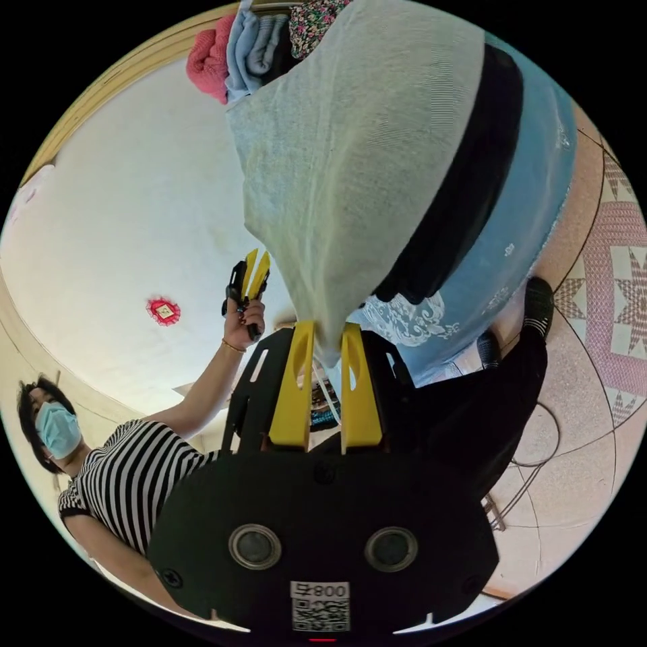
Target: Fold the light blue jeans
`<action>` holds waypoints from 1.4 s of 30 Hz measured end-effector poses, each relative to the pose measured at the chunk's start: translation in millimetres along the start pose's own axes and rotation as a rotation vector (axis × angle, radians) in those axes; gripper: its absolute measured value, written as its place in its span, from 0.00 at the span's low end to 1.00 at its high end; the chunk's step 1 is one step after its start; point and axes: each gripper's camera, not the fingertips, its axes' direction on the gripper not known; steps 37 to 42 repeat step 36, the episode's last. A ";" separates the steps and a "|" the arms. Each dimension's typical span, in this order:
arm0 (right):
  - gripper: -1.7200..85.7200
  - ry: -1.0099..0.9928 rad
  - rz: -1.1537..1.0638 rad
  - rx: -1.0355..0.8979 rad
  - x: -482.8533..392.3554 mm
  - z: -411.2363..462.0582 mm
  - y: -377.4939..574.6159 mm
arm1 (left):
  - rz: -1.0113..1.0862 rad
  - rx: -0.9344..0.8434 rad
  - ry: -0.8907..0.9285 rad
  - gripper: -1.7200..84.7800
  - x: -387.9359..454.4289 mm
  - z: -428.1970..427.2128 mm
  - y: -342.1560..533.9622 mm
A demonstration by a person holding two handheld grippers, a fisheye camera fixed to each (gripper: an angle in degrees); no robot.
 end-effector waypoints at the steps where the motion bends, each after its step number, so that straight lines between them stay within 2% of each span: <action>1: 0.09 0.007 0.004 0.012 -2.6 -6.7 2.5 | 0.033 -0.003 0.005 0.07 3.3 3.6 -2.8; 6: 0.06 0.083 -0.078 0.160 -54.1 -68.0 14.9 | 0.218 -0.095 -0.045 0.04 38.0 41.4 -25.8; 10: 0.04 0.186 -0.143 0.197 -88.3 -98.3 -9.8 | 0.350 -0.181 -0.139 0.03 70.7 98.9 -59.9; 15: 0.02 0.291 -0.124 0.151 -99.3 -126.7 -75.3 | 0.337 -0.207 -0.246 0.02 78.4 169.7 -112.0; 20: 0.02 0.248 -0.103 0.003 -98.0 -130.8 -116.0 | 0.271 -0.230 -0.400 0.02 61.0 224.5 -174.3; 29: 0.02 0.211 -0.186 -0.150 -158.0 -155.1 -113.1 | 0.237 -0.187 -0.337 0.02 49.3 233.2 -182.9; 32: 0.03 0.261 -0.278 -0.087 -198.3 -178.0 -109.7 | 0.260 -0.150 -0.310 0.02 55.8 223.1 -173.8; 36: 0.08 0.491 -0.396 0.028 -246.6 -190.1 -137.8 | 0.272 -0.123 -0.225 0.02 59.4 213.0 -159.9; 42: 0.08 0.491 -0.396 0.028 -246.6 -190.1 -137.8 | 0.272 -0.123 -0.225 0.02 59.4 213.0 -159.9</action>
